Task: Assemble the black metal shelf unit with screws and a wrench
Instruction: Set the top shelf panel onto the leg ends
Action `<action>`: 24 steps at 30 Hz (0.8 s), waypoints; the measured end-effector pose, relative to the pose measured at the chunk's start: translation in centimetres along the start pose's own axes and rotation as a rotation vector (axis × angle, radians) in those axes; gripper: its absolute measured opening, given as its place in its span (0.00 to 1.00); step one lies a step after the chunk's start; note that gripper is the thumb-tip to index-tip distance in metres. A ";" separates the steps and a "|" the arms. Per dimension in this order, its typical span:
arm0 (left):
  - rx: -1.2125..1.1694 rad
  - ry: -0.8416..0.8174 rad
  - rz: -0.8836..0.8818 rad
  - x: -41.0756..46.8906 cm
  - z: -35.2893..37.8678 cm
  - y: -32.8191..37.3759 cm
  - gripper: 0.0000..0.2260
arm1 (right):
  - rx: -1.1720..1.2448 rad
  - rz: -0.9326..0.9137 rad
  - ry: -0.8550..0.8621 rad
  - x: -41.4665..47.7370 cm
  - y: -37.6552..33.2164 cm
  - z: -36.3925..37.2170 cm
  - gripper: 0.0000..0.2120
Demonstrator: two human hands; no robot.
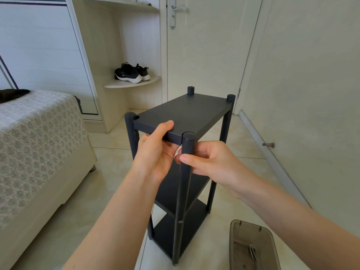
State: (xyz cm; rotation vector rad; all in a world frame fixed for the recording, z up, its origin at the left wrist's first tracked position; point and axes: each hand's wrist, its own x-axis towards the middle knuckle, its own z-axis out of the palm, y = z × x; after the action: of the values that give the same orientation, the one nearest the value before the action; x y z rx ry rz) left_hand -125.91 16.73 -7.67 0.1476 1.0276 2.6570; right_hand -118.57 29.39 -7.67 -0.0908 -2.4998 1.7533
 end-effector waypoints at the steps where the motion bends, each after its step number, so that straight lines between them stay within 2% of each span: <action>1: 0.005 -0.004 0.007 -0.1 -0.1 0.0 0.04 | 0.032 0.013 -0.001 0.0 0.1 0.0 0.09; 4: 0.108 -0.021 0.028 -0.5 -0.6 -0.4 0.04 | 0.162 0.068 -0.057 0.1 0.3 -0.5 0.11; 8: 0.067 -0.051 0.030 -0.9 -0.7 -0.3 0.12 | 0.383 0.125 -0.204 0.4 0.1 -1.4 0.22; 10: 0.057 -0.038 0.039 -0.8 -0.8 -0.3 0.08 | 0.502 0.157 -0.228 0.6 0.1 -1.6 0.25; 12: 0.053 -0.026 0.036 -0.8 -0.8 -0.3 0.05 | 0.624 0.200 -0.172 0.8 0.1 -1.8 0.23; 15: 0.053 -0.025 0.025 -0.9 -0.8 -0.2 0.05 | 0.594 0.189 -0.085 1.0 0.2 -1.6 0.17; 18: 0.064 -0.004 0.019 -1.0 -0.9 -0.2 0.04 | 0.571 0.185 -0.076 0.9 0.2 -1.4 0.16; 22: 0.064 -0.014 0.014 -1.1 -0.8 -0.2 0.05 | 0.595 0.228 -0.123 0.9 -0.3 -1.6 0.21; 24: 0.081 -0.004 0.009 -1.2 -0.8 -0.3 0.04 | 0.510 0.223 -0.093 1.1 -0.6 -1.4 0.22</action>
State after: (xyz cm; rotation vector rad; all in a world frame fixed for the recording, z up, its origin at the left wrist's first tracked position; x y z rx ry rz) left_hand -124.88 16.07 -8.40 0.1748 1.1368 2.6232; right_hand -119.55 30.59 -6.62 -0.2640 -2.0783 2.4776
